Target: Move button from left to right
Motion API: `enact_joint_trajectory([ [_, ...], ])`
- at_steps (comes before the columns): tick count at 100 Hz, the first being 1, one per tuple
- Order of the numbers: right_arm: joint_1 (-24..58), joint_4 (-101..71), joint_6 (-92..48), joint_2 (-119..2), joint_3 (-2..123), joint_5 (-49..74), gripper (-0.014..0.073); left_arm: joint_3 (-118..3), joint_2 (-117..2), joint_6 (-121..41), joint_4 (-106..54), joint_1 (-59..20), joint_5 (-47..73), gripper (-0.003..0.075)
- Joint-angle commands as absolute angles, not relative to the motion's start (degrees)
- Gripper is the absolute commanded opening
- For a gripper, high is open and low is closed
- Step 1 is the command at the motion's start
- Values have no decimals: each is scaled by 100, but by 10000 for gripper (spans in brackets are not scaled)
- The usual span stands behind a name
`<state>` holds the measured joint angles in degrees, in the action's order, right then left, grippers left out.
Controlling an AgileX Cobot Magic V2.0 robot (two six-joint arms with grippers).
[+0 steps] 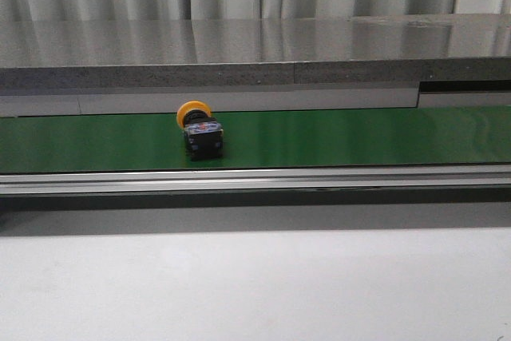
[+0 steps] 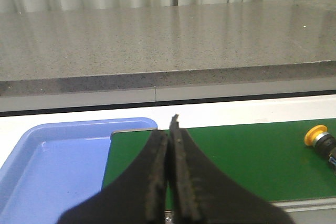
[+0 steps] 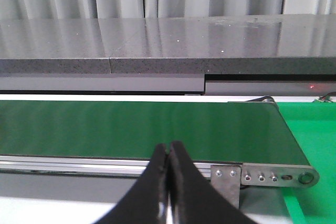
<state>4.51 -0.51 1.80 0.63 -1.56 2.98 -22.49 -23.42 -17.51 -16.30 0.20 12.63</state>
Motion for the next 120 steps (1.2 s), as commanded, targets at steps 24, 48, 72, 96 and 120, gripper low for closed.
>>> enact_joint_trajectory([
  [24, 429, -152, 183, -166, 1061, 810, -67, -2404, -2363, -1733, -1702, -32, 845, -20],
  [48, 429, -152, 183, -1598, 2498, 1985, -67, -2404, -2363, -1733, -1702, -32, 845, -20],
  [72, 429, -152, 178, -3393, 3782, 3269, -67, -2404, -2363, -1733, -1702, -32, 845, -20],
  [96, 429, -194, 178, -4662, 4576, 3640, -67, -2404, -2363, -1733, -1702, -32, 845, -20],
  [120, 429, -235, 178, -5046, 4688, 3545, -67, -2404, -2363, -1733, -1702, -32, 845, -20],
])
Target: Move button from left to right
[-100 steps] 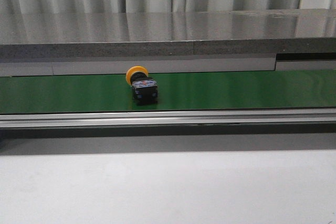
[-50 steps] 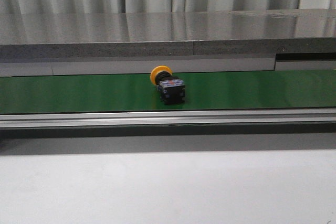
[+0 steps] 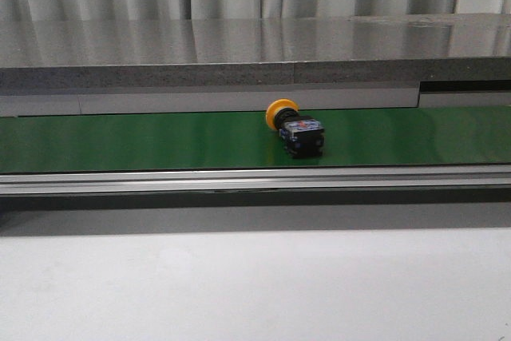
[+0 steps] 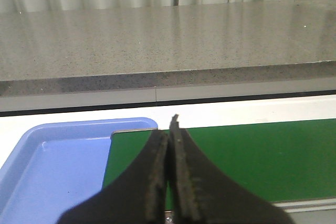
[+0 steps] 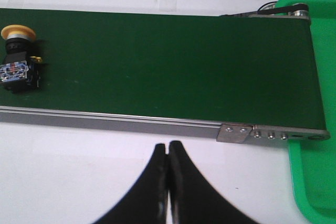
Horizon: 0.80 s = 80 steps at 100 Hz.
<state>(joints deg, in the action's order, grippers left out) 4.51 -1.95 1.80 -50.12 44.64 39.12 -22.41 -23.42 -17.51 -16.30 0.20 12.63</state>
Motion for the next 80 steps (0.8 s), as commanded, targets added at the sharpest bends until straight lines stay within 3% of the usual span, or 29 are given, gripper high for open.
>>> enact_joint_trajectory([
  [1, 429, -235, 178, -5051, 4688, 3538, -66, -2404, -2363, -1733, -1702, -32, 845, -20],
  [12, 429, -235, 178, -5051, 4688, 3531, -57, -2404, -2363, -1733, -1702, -32, 845, -20],
  [19, 429, -235, 178, -5051, 4688, 3531, 3, -2404, -2363, -1733, -1702, -32, 845, -20],
  [41, 429, -235, 178, -5051, 4688, 3572, 468, -2404, -2363, -1733, -1702, -32, 845, -20],
  [48, 429, -253, 178, -5051, 4688, 3528, 549, -2404, -2363, -1733, -1702, -32, 845, -20],
  [80, 429, -390, -163, -5405, 5030, 3658, 569, -2404, -2363, -1733, -1702, -32, 845, -20],
])
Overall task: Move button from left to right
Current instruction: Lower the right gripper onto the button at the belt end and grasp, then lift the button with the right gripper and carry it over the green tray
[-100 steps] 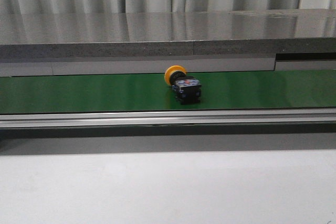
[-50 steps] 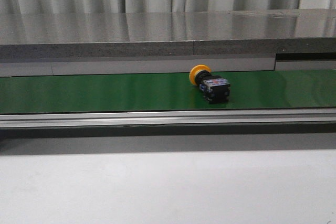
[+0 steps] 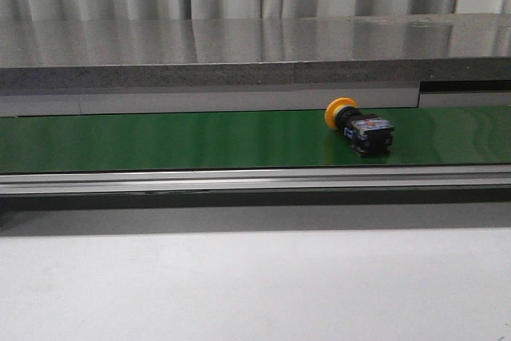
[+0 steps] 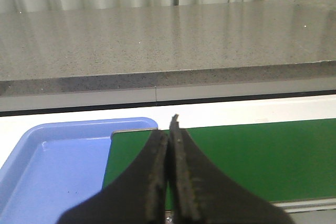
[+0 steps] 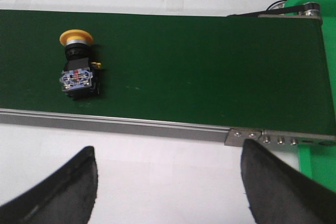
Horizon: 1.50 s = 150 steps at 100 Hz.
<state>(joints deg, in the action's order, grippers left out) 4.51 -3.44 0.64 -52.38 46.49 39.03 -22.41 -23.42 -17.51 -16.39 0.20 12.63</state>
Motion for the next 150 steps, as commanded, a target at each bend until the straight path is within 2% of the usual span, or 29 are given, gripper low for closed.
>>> enact_joint_trajectory([
  [1, 429, -390, -190, -5428, 5055, 3669, 569, -2404, -2363, -1733, -1702, -32, 845, -20],
  [36, 429, -1226, -1323, -6973, 6196, 3974, 569, -2404, -2363, -1733, -1702, -32, 845, -20],
  [55, 429, -1274, -1456, -7785, 6560, 3968, 569, -2404, -2363, -1733, -1702, -32, 845, -20],
  [121, 419, -920, -1655, -9357, 6674, 3441, 568, -2404, -2363, -1733, -1702, -32, 845, -20],
  [135, 419, -914, -1650, -9477, 6674, 3496, 487, -2404, -2363, -1733, -1702, -32, 845, -20],
  [150, 419, -914, -1650, -9477, 6675, 3521, 293, -2404, -2363, -1733, -1702, -32, 845, -20],
])
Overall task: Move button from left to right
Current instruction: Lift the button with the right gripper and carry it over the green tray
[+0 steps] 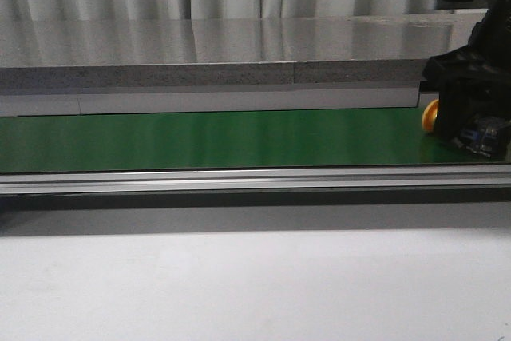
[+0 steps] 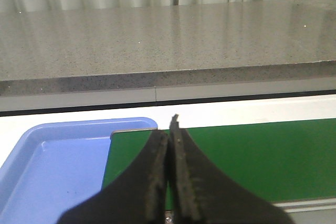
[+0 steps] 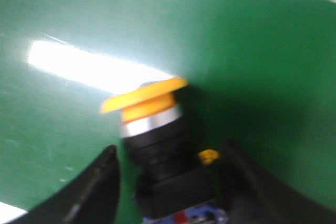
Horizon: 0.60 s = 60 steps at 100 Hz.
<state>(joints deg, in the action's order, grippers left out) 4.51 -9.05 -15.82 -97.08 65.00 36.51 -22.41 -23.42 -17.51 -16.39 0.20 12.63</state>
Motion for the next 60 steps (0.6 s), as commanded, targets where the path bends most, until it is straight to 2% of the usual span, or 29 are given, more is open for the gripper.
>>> enact_joint_trajectory([
  [1, 419, -914, -1650, -9477, 6675, 3521, 286, -2404, -2363, -1733, -1702, -32, 845, -20],
  [9, 419, -914, -1650, -9456, 6675, 3551, 244, -2404, -2363, -1733, -1702, -32, 845, -20],
  [34, 345, -829, -1650, -9378, 7175, 4207, 245, -2404, -2363, -1733, -1702, -32, 845, -20],
  [60, -450, -823, -1650, -9378, 8165, 4834, 245, -2404, -2363, -1733, -1702, -32, 845, -20],
])
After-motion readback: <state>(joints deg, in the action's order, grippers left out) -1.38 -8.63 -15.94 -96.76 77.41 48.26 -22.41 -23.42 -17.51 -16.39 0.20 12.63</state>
